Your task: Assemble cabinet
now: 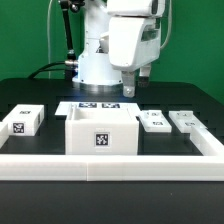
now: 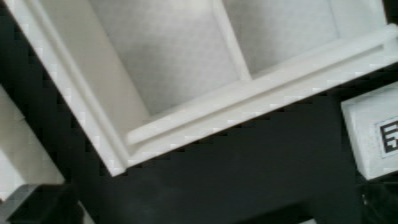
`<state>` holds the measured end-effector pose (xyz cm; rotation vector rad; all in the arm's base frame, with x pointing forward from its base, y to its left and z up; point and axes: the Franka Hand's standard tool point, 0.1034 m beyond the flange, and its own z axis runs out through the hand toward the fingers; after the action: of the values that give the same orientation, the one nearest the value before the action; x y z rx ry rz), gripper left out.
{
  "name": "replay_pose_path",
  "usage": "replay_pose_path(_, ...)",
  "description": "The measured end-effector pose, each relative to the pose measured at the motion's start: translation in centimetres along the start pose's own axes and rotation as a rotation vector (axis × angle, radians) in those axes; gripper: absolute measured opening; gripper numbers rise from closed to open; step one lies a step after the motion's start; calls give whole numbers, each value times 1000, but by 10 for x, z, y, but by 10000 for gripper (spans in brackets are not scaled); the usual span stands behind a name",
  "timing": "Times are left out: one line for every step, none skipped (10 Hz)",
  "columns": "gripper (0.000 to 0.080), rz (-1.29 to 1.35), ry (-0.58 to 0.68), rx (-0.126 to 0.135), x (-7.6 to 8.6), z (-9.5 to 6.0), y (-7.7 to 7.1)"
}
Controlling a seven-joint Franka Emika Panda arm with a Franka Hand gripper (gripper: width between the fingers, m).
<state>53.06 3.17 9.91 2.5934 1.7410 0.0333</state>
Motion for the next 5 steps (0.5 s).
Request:
replay_pose_path(798, -111, -4, -2, -6, 3, -2)
replay_pose_path(798, -173, -10, 5, -12, 6, -3)
replay_pose_path(798, -212, -17, 6, -15, 6, -3)
replay_pose_path(798, -265, -27, 7, -19, 7, -2)
replay_pose_path(798, -282, -32, 7, -21, 7, -2)
